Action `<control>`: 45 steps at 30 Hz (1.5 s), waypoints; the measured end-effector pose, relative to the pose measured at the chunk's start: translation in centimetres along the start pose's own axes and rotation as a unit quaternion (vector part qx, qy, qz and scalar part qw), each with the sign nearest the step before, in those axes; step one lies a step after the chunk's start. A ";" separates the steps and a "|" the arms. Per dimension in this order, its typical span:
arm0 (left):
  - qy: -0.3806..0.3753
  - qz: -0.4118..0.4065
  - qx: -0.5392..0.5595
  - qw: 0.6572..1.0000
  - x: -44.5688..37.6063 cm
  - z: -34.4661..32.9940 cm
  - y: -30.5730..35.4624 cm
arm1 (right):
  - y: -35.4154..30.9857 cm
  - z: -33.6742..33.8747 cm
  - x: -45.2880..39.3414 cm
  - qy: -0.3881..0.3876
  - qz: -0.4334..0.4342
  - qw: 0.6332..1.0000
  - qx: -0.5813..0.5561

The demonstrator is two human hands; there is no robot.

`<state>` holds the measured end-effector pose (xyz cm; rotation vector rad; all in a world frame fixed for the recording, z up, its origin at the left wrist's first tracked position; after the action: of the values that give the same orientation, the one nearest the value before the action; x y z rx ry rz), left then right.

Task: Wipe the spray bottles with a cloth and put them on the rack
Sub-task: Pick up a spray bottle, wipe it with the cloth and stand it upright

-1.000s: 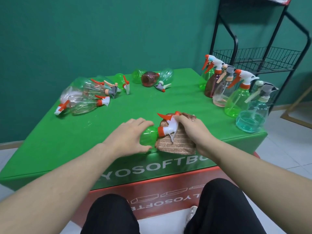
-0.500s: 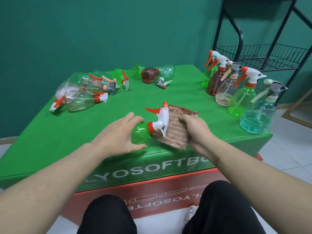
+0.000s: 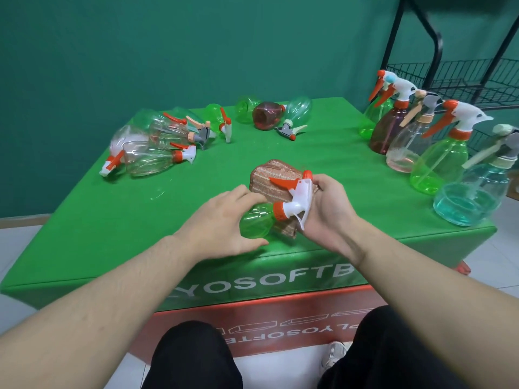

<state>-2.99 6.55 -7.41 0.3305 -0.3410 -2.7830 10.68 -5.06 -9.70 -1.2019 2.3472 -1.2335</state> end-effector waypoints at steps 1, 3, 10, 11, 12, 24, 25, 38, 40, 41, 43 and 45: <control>-0.001 -0.002 -0.003 1.000 -0.1 -0.1 0.1 | 0.0 -0.2 -0.2 0.000 0.001 1.000 0.000; -0.002 -0.002 -0.004 1.000 -0.3 -0.1 0.1 | 0.0 -0.7 -0.3 -0.004 0.000 1.000 -0.008; -0.022 0.038 -0.005 0.999 -1.2 0.0 0.1 | -0.4 0.2 -0.1 0.005 -0.005 0.999 -0.035; -0.023 0.044 -0.002 0.999 -1.3 0.0 0.0 | -0.7 0.5 0.1 0.005 -0.002 0.999 -0.037; -0.024 0.053 0.005 0.998 -1.4 0.1 -0.1 | -1.2 0.8 0.3 0.001 0.003 0.999 -0.036; -0.019 0.058 0.013 0.998 -1.8 0.0 -0.2 | -0.3 -1.2 -0.9 0.037 -0.010 0.999 -0.026; -0.018 0.058 0.020 0.998 -1.8 0.0 -0.2 | -0.3 -1.7 -0.9 0.043 -0.009 0.999 -0.028; -0.040 0.117 -0.002 0.992 -2.3 0.0 -0.1 | -2.4 1.1 1.3 0.033 0.031 0.999 0.024; -0.031 0.129 0.006 0.991 -2.2 0.2 0.0 | -2.5 1.4 2.1 0.035 0.034 0.998 0.038; -0.025 0.134 0.011 0.991 -2.2 0.4 0.0 | -2.6 1.6 2.5 0.039 0.037 0.998 0.045; -0.019 0.139 0.022 0.990 -2.1 0.7 0.0 | -2.9 1.8 3.2 0.043 0.046 0.996 0.060; -0.021 0.134 0.032 0.990 -1.8 1.0 0.2 | -3.0 2.0 3.8 0.042 0.048 0.994 0.084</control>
<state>-1.54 7.20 -6.06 0.2218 -0.4517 -2.5225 10.98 -10.03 -7.96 -0.9902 2.2758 -1.4401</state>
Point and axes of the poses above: each hand's wrist, its own x-axis away from the middle knuckle, its own z-axis out of the back of the hand, y = z × x, the point moved 5 cm from there along -x, towards the middle knuckle, and after that the axes turned 10 degrees about z, right-handed, at the moved point
